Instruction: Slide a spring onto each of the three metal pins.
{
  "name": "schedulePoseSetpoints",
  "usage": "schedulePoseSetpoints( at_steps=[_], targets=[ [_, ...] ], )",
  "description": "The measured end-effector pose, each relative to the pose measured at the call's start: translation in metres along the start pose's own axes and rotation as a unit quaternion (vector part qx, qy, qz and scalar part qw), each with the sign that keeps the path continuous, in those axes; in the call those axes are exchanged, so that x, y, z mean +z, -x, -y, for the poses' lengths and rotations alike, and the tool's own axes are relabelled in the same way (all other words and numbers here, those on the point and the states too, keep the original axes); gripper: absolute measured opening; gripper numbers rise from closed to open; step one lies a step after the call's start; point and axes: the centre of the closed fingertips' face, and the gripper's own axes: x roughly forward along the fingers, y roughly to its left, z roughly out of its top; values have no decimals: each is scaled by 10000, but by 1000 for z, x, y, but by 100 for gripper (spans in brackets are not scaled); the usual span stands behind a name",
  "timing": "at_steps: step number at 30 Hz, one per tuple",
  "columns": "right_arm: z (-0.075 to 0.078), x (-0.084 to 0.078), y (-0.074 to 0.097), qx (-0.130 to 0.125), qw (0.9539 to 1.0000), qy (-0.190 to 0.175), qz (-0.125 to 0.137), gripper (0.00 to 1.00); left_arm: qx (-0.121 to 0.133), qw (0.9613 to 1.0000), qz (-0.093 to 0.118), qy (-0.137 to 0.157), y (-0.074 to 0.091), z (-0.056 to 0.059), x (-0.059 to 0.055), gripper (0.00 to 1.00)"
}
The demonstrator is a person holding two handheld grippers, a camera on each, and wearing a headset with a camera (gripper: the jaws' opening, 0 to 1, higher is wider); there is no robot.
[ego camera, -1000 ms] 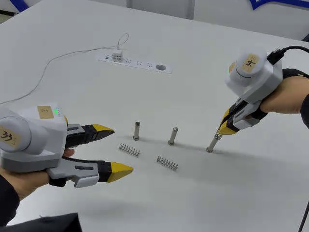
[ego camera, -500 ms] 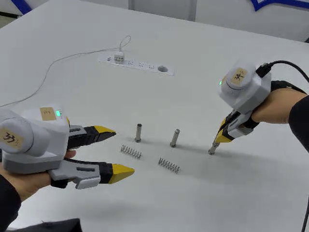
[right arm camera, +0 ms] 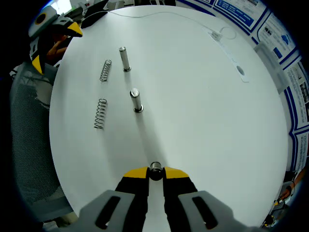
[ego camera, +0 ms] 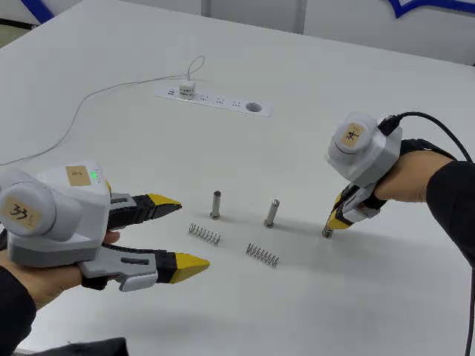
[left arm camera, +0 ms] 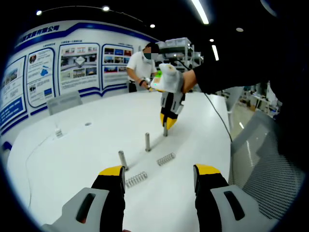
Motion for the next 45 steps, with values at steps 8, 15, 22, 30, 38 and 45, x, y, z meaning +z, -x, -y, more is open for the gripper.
schedulePoseSetpoints(
  at_steps=[8, 15, 22, 30, 38, 45],
  targets=[
    [-1, -1, -1, -9, 10000, -46, 36, 12, 8, 10000, 1, 4, 0, 0, -1, 58],
    [-1, 0, 6, -48, 9999, -78, 136, 17, -3, 10000, 8, -5, -1, 0, 0, 58],
    [-5, 5, 21, -167, 9996, 22, 211, 18, -23, 10000, 18, -16, -2, 1, 1, 58],
    [-14, 25, 33, -196, 9989, 162, 392, 19, -40, 10000, 29, -39, -3, 2, 2, 58],
    [-36, 46, 28, -4, 9983, 332, 489, 19, -49, 10000, 30, -50, -3, 3, 3, 58],
    [-52, 56, 16, 149, 9977, 467, 466, 19, -33, 10000, 36, -41, -2, 2, 3, 58]
  ],
)
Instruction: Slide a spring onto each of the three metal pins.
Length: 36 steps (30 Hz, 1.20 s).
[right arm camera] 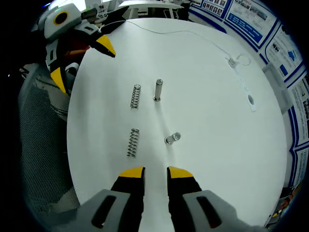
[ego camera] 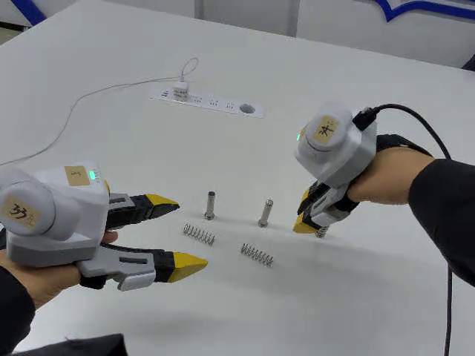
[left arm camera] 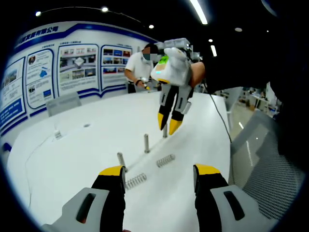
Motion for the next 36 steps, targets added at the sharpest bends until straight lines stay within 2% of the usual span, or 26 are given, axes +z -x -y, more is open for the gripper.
schedulePoseSetpoints(
  at_steps=[15, 24, 36],
  targets=[
    [-21, 25, -27, 263, 9996, 107, 86, 19, -15, 10000, -8, -8, -1, 1, 0, 58],
    [-29, 36, -44, 355, 9993, 23, 147, 17, -22, 10000, -21, -14, -1, 2, 0, 58],
    [-32, 39, -67, 331, 9991, -243, 135, 15, -30, 10000, -54, -14, -1, 3, -2, 57]
  ],
)
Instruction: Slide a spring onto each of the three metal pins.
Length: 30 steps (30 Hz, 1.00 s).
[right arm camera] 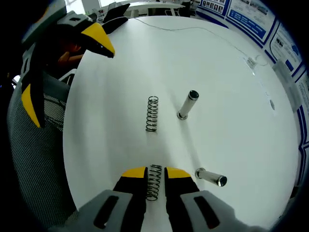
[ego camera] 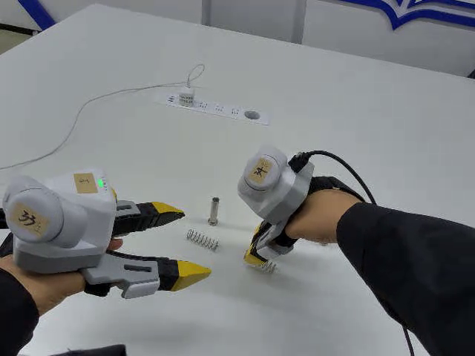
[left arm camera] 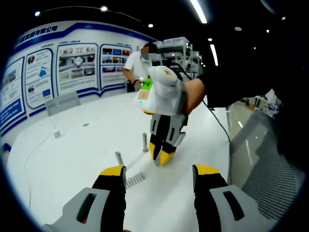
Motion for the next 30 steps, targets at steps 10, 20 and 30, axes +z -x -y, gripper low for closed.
schedulePoseSetpoints(
  at_steps=[10, 20, 30],
  targets=[
    [0, -2, -5, 5, 10000, -33, -53, 12, -8, 10000, -1, 7, -1, 1, 0, 56],
    [-3, 7, 15, -23, 9996, -103, 262, 12, -83, 10000, -13, -22, -7, 5, 1, 56],
    [-12, 35, 59, -70, 9937, -210, 1094, 12, -209, 9998, -12, 1, -15, 10, 2, 56]
  ],
)
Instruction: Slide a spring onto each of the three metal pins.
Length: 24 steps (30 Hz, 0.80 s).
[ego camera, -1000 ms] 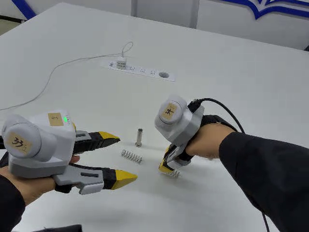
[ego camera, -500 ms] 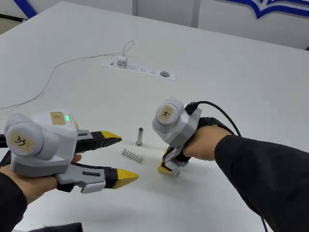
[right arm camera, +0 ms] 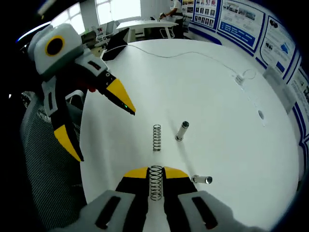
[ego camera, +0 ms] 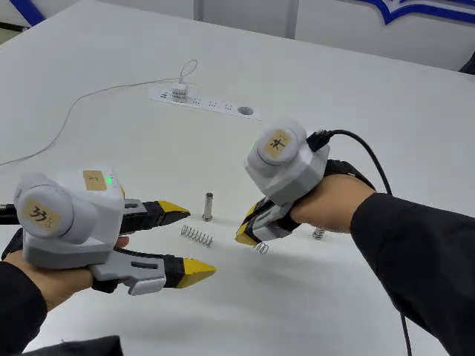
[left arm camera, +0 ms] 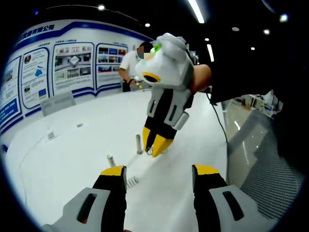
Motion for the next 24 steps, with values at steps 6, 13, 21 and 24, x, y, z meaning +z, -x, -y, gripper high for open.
schedulePoseSetpoints(
  at_steps=[6, 13, 21, 24],
  targets=[
    [-13, 20, 16, 48, 9994, 97, 324, 12, -66, 10000, -5, 66, -5, 2, 0, 55],
    [-34, 42, 29, 299, 9967, 193, 733, 12, -132, 9991, 169, 371, -7, 1, 7, 54],
    [-44, 61, 36, 495, 9922, 192, 1129, 12, -229, 9956, 471, 779, -6, 3, 20, 50],
    [-47, 68, 38, 557, 9899, 170, 1291, 11, -260, 9947, 539, 832, -6, 4, 24, 47]
  ],
)
